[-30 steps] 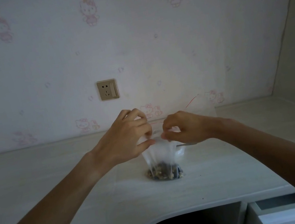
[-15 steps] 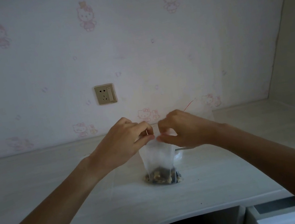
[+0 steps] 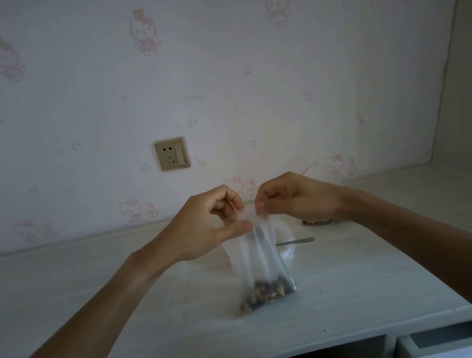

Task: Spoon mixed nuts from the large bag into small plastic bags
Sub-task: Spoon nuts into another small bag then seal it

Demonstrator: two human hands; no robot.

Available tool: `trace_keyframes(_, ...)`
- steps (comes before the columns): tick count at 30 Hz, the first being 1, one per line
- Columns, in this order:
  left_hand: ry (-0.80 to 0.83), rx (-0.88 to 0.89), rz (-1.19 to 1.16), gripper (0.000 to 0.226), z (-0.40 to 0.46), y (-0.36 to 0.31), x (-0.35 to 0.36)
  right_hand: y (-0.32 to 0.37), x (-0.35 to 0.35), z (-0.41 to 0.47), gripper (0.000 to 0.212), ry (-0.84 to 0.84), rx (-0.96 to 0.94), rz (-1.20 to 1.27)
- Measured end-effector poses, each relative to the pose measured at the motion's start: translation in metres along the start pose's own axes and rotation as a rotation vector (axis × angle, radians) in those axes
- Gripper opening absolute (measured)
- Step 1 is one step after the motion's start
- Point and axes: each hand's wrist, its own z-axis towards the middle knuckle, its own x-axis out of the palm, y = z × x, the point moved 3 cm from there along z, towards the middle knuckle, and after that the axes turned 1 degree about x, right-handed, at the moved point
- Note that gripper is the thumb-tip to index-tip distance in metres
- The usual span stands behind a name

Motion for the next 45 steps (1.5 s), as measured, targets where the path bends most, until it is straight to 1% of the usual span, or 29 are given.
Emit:
trace_keyframes(2,-0.035,0.016,0.031,0.02,-0.003,0.004,-0.002,-0.001,-0.001,-0.003,0.018,0.032,0.026,-0.011)
trace_keyframes(4,-0.045,0.016,0.006,0.015,-0.004,0.006,-0.003,-0.001,0.0,-0.005,0.02,0.039,0.011,-0.068)
trace_keyframes(6,-0.045,0.006,-0.008,0.013,-0.004,0.006,-0.005,-0.001,0.002,-0.006,0.028,0.019,-0.022,-0.135)
trace_keyframes(8,-0.03,0.01,-0.001,0.012,-0.003,0.004,-0.006,0.002,0.004,-0.006,0.03,-0.029,-0.058,-0.153)
trace_keyframes(12,0.02,0.012,-0.015,0.018,-0.002,-0.005,-0.006,0.01,0.004,-0.005,0.016,-0.06,-0.114,-0.107)
trace_keyframes(14,0.042,0.007,-0.033,0.02,-0.001,-0.009,-0.006,0.013,0.004,-0.005,0.01,-0.042,-0.114,-0.069)
trace_keyframes(17,0.08,0.0,-0.068,0.017,0.001,-0.012,-0.002,0.019,0.004,-0.004,0.007,0.012,-0.102,-0.07)
trace_keyframes(21,0.098,-0.017,0.007,0.025,0.0,-0.009,-0.003,0.024,0.001,-0.004,0.014,0.054,-0.072,-0.178)
trace_keyframes(25,0.12,-0.017,0.083,0.018,-0.002,-0.005,-0.008,0.027,-0.004,-0.006,0.025,0.091,-0.05,-0.297)
trace_keyframes(28,0.094,-0.003,0.056,0.019,0.0,-0.008,-0.007,0.028,-0.007,-0.004,0.035,0.09,-0.035,-0.374)
trace_keyframes(29,0.081,0.005,0.037,0.019,0.002,-0.011,-0.007,0.028,-0.006,-0.003,0.034,0.101,-0.029,-0.398)
trace_keyframes(31,0.063,0.021,-0.004,0.02,0.004,-0.016,-0.004,0.029,-0.001,-0.001,0.025,0.155,-0.019,-0.411)
trace_keyframes(32,0.057,0.029,-0.019,0.021,0.006,-0.018,-0.003,0.03,0.001,-0.001,0.024,0.183,-0.015,-0.405)
trace_keyframes(35,0.041,0.045,-0.028,0.026,0.007,-0.023,-0.003,0.032,0.003,-0.003,0.029,0.236,0.021,-0.382)
trace_keyframes(38,0.025,0.053,-0.007,0.032,0.008,-0.023,-0.004,0.033,0.0,-0.007,0.023,0.271,0.05,-0.349)
trace_keyframes(42,0.048,0.054,0.031,0.033,0.007,-0.022,-0.004,0.033,-0.004,-0.006,0.009,0.193,-0.009,-0.283)
trace_keyframes(45,0.088,0.046,0.081,0.032,0.005,-0.019,-0.005,0.033,-0.009,-0.007,0.01,0.142,-0.008,-0.285)
